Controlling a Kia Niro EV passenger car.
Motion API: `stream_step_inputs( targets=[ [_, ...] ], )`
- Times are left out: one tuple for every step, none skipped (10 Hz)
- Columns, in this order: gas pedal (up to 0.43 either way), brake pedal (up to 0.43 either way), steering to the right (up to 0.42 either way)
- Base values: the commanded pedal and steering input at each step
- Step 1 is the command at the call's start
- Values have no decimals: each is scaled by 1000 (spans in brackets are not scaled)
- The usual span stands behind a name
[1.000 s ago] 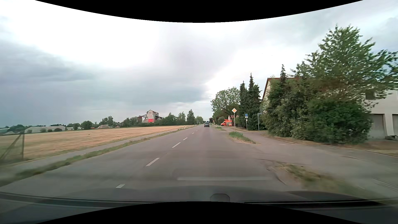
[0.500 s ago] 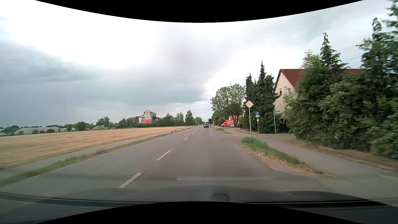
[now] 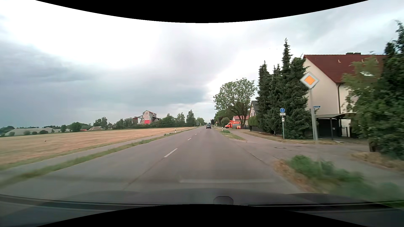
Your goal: Follow the waypoints while adhering to traffic rules and regulations
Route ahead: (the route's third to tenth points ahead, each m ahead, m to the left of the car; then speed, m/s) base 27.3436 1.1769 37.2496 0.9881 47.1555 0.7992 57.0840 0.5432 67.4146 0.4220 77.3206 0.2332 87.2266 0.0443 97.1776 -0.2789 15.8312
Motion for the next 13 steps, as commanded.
stream_step_inputs(
  targets=[
    [157,0,1],
    [157,0,1],
    [157,0,1],
    [157,0,1],
    [157,0,1],
    [157,0,-1],
    [157,0,-1],
    [157,0,-1],
    [157,0,-2],
    [157,0,-2],
    [157,0,-3],
    [157,0,-3],
    [157,0,-3]
  ],
)
